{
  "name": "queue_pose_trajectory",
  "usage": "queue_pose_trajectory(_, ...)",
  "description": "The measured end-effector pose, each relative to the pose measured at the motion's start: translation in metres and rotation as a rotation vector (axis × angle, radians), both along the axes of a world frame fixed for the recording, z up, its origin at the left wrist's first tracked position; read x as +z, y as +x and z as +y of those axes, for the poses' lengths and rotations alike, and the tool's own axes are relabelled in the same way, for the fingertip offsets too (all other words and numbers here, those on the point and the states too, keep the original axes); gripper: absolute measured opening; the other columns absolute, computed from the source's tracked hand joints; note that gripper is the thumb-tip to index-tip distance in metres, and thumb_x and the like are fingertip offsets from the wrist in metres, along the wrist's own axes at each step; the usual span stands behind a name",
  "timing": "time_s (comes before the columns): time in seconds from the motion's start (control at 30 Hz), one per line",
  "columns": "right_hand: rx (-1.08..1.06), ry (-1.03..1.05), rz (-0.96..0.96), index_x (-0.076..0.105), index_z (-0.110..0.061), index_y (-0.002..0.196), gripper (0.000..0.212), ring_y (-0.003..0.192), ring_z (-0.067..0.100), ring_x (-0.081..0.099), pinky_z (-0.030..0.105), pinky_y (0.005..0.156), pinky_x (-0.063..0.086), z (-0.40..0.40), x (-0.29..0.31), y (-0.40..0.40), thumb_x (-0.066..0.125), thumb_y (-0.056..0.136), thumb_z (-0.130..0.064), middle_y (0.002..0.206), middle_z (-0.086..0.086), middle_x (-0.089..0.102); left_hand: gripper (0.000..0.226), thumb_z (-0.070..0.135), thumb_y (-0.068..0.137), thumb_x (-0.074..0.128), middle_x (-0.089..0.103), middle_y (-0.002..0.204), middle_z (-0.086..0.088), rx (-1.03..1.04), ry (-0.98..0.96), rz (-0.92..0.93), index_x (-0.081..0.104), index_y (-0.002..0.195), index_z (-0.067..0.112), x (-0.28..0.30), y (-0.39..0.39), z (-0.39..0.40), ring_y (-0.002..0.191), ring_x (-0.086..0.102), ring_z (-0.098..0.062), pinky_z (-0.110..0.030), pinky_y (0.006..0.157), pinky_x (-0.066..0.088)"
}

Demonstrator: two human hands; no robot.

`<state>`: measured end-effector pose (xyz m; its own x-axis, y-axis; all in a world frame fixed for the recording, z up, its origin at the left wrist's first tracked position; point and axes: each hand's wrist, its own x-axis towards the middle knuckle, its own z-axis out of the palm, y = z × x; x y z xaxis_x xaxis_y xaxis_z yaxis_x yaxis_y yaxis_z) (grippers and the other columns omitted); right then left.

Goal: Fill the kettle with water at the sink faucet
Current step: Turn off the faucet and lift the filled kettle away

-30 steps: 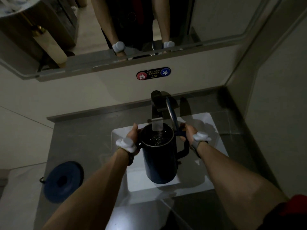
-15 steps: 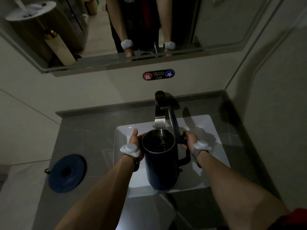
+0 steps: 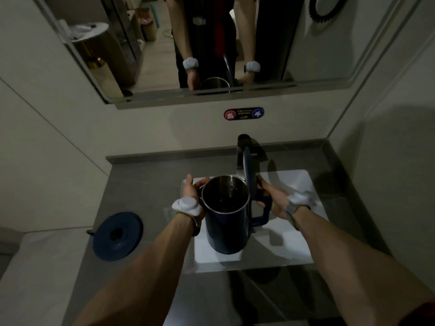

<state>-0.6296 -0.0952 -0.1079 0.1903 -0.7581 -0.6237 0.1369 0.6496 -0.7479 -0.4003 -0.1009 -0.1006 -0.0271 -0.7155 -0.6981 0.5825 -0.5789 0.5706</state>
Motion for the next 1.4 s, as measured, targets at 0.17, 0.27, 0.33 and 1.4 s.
queue_pose_trajectory(0.17,0.06,-0.084,-0.042,0.067,-0.016,0.101,0.031,0.104,0.014,0.063,0.026,0.096,0.044,0.003,0.035,0.031,0.046,0.096,-0.039,0.104,0.003,0.071,0.074,0.062,0.092,0.029,0.055,0.135,-0.019,0.027,-0.046,0.047,0.058,0.124,0.003,0.025,0.03,0.008,0.115,0.057,-0.035,-0.048,0.105,0.042)
queue_pose_trajectory(0.27,0.056,-0.112,0.005,0.069,-0.015,0.101,0.034,0.105,0.016,0.063,0.027,0.096,0.043,0.005,0.051,0.054,0.053,0.091,-0.044,0.105,0.003,0.071,0.071,0.062,0.092,0.027,0.056,0.13,-0.017,0.045,-0.064,0.075,0.058,0.121,0.005,0.041,0.052,0.016,0.107,0.058,-0.034,-0.046,0.098,0.044)
queue_pose_trajectory(0.33,0.053,-0.134,0.06,0.069,-0.018,0.101,0.032,0.101,0.014,0.061,0.024,0.086,0.044,0.006,0.058,0.073,0.057,0.088,-0.045,0.103,-0.001,0.07,0.075,0.064,0.092,0.028,0.058,0.129,-0.017,0.039,-0.088,0.093,0.051,0.132,0.004,0.052,0.067,0.021,0.119,0.055,-0.036,-0.047,0.101,0.043)
queue_pose_trajectory(1.4,0.133,-0.25,0.193,0.069,-0.008,0.117,0.07,0.106,0.019,0.065,0.029,0.092,0.05,0.002,0.086,0.359,0.075,0.066,-0.056,0.111,0.004,0.072,0.073,0.065,0.091,0.029,0.064,0.12,-0.004,0.21,-0.208,-0.026,0.045,0.137,0.011,0.112,0.335,0.052,0.092,0.063,-0.025,-0.039,0.075,0.049)
